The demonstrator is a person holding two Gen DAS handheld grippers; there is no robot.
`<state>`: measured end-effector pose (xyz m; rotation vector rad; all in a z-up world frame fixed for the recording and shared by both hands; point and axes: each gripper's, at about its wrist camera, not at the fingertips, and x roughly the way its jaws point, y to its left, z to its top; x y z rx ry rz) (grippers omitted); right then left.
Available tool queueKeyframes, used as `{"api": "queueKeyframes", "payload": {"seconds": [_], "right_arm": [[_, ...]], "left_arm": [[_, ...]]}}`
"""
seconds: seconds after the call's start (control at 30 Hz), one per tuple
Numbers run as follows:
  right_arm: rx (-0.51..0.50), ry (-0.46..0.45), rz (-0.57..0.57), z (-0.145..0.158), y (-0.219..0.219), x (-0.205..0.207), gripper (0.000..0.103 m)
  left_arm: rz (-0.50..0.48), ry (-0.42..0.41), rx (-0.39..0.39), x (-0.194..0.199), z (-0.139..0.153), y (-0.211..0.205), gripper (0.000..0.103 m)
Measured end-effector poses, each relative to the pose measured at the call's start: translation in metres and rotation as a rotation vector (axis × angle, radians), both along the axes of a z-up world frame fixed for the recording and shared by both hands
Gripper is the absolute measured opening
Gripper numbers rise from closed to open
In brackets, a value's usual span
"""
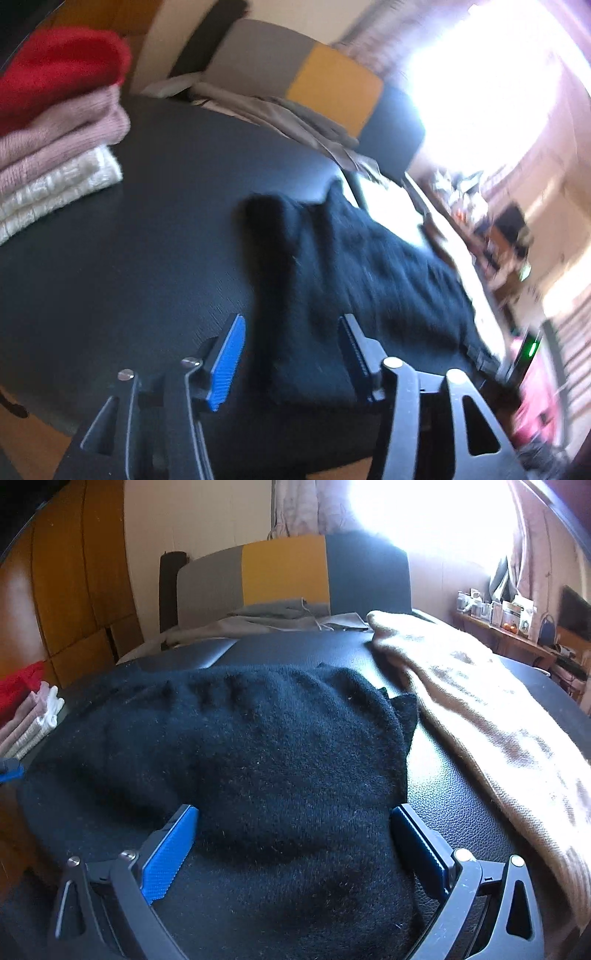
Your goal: Fold clothes
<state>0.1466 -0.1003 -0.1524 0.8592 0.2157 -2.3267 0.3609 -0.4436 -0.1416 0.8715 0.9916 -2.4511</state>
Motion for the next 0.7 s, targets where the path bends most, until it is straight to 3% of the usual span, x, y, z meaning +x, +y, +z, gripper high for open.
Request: {"api": "queueKeyframes", "payload": {"seconds": [0.2, 0.47, 0.7], "right_arm": [[-0.001, 0.008, -0.001, 0.001, -0.001, 0.002, 0.103], [0.002, 0.011, -0.002, 0.002, -0.003, 0.0, 0.103], [-0.008, 0.017, -0.002, 0.0, -0.002, -0.003, 0.103]], "left_arm": [[-0.053, 0.149, 0.315, -0.019, -0.012, -0.06, 0.073], [-0.177, -0.009, 0.245, -0.087, -0.031, -0.074, 0.073], [-0.183, 0.01, 0.291, -0.115, -0.031, -0.076, 0.073]]}}
